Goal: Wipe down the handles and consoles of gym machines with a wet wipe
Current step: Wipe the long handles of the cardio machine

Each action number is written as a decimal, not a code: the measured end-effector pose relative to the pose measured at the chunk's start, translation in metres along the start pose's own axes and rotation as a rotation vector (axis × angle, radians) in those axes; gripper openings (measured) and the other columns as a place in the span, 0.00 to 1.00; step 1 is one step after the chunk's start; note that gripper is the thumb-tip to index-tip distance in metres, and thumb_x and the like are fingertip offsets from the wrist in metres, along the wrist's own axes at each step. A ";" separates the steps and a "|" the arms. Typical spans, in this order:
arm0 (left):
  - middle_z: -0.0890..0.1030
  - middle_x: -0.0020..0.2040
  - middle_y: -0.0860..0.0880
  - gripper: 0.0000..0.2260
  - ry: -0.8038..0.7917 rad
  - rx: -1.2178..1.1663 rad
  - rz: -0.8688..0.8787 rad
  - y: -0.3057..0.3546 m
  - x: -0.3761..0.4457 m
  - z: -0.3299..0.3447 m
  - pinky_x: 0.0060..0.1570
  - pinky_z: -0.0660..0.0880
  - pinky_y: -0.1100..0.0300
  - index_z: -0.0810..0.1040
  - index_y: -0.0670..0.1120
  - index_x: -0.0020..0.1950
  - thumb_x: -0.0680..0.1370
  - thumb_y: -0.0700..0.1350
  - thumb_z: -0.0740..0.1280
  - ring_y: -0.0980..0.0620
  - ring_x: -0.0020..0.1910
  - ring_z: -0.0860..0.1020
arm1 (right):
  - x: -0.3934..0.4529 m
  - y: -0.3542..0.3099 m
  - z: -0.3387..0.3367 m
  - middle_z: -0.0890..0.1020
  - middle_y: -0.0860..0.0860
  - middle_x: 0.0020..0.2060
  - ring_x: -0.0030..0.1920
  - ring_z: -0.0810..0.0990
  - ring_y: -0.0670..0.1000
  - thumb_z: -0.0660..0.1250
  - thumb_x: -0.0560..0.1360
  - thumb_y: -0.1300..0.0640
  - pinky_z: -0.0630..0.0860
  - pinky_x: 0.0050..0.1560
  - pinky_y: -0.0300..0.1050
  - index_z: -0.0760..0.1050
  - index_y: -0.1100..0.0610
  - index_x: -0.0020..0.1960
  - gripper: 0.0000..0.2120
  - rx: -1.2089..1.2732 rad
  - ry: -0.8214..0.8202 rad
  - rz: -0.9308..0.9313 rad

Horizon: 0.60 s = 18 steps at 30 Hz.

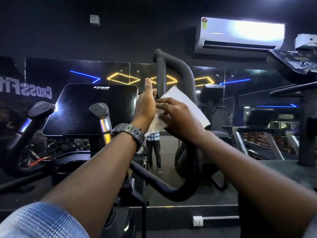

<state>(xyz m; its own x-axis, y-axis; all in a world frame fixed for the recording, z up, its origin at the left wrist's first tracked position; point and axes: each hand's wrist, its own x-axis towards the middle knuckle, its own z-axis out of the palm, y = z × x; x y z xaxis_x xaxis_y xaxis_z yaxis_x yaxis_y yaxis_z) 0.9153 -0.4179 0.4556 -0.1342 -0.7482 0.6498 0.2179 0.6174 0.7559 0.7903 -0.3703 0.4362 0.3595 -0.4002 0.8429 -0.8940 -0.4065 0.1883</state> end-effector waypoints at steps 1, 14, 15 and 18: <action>0.78 0.68 0.45 0.46 -0.012 -0.001 -0.004 0.000 0.000 -0.001 0.69 0.71 0.44 0.74 0.46 0.71 0.68 0.79 0.50 0.48 0.66 0.77 | 0.004 0.000 0.001 0.79 0.55 0.61 0.56 0.81 0.52 0.72 0.74 0.64 0.78 0.58 0.43 0.79 0.59 0.63 0.17 0.032 -0.017 0.000; 0.72 0.75 0.46 0.44 -0.071 0.022 0.045 -0.005 -0.007 -0.006 0.74 0.65 0.47 0.68 0.43 0.77 0.73 0.74 0.46 0.50 0.73 0.70 | -0.050 -0.006 0.060 0.77 0.59 0.58 0.53 0.77 0.57 0.58 0.78 0.57 0.75 0.55 0.51 0.52 0.66 0.78 0.32 -0.495 0.010 0.231; 0.71 0.75 0.46 0.44 -0.075 0.022 0.051 -0.006 -0.009 -0.006 0.75 0.64 0.46 0.67 0.43 0.77 0.73 0.73 0.46 0.50 0.74 0.69 | -0.054 -0.008 0.062 0.76 0.60 0.58 0.53 0.76 0.58 0.55 0.79 0.58 0.74 0.55 0.51 0.53 0.67 0.77 0.30 -0.530 0.013 0.239; 0.70 0.76 0.46 0.43 -0.075 0.014 0.068 -0.008 -0.012 -0.002 0.76 0.62 0.47 0.66 0.43 0.77 0.74 0.73 0.46 0.50 0.75 0.68 | -0.049 -0.013 0.063 0.75 0.60 0.60 0.54 0.76 0.58 0.45 0.78 0.56 0.73 0.55 0.51 0.52 0.67 0.78 0.30 -0.531 0.008 0.269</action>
<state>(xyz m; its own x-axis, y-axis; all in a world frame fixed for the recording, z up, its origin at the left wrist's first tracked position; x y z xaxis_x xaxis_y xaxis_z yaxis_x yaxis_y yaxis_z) 0.9172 -0.4147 0.4413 -0.1920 -0.6846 0.7032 0.2156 0.6696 0.7108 0.8007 -0.3969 0.3605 0.1020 -0.4249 0.8995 -0.9655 0.1757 0.1924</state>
